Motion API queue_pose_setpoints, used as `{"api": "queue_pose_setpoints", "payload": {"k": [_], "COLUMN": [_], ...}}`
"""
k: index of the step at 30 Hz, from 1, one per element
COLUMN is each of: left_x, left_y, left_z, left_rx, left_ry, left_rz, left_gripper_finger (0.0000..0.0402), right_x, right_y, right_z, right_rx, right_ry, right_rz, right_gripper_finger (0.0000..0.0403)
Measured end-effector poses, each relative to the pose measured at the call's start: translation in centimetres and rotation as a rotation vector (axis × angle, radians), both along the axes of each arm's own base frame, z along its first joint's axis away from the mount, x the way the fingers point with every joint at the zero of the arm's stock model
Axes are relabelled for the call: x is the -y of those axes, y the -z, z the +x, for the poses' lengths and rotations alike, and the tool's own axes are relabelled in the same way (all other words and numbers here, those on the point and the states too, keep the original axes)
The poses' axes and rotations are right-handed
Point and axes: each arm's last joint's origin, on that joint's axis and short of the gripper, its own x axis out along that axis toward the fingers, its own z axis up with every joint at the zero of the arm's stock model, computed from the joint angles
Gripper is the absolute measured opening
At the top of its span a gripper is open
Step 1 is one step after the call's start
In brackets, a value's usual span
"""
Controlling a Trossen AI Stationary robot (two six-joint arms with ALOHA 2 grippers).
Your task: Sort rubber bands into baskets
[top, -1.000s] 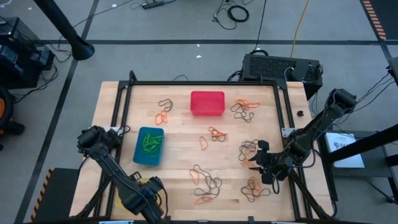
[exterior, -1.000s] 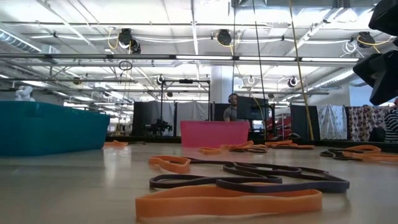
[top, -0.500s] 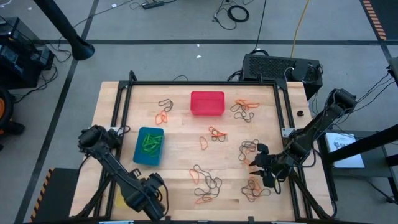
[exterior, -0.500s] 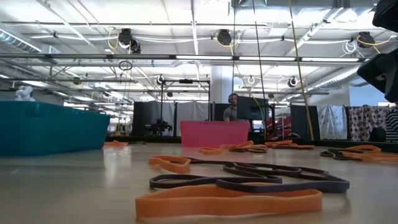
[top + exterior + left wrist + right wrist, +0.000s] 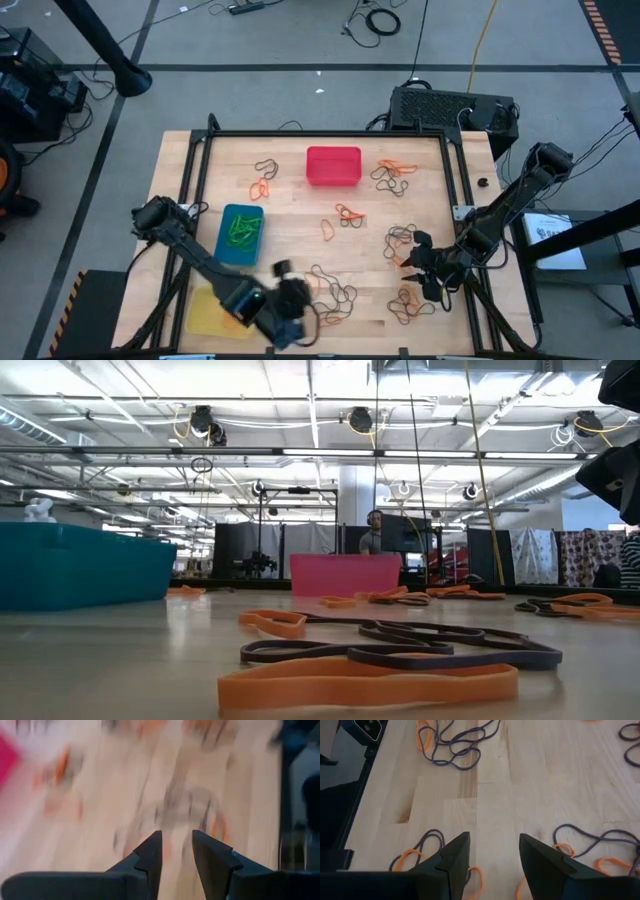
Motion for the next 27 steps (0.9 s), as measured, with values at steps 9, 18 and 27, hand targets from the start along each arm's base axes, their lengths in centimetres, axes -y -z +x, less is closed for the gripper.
{"api": "queue_pose_setpoints", "payload": {"k": [9, 18, 27], "left_x": [-1.2, -2.0, -3.1], "left_y": [1.4, 6.3, 9.7], "left_z": [6.3, 10.0, 13.0], "left_rx": [0.288, 0.325, 0.481], "left_ry": [0.263, 0.346, 0.341], "left_rz": [0.095, 0.063, 0.006], "left_gripper_finger": [0.0114, 0.0114, 0.0114], "right_x": [-0.3, -0.6, -0.6], "right_y": [0.1, 0.2, 0.2], "right_z": [-0.3, -0.8, -0.9], "right_rx": [-0.047, -0.058, -0.055], "right_ry": [-0.019, -0.031, -0.039], "right_rz": [0.057, 0.055, 0.043], "right_gripper_finger": [0.0164, 0.0164, 0.0164]}}
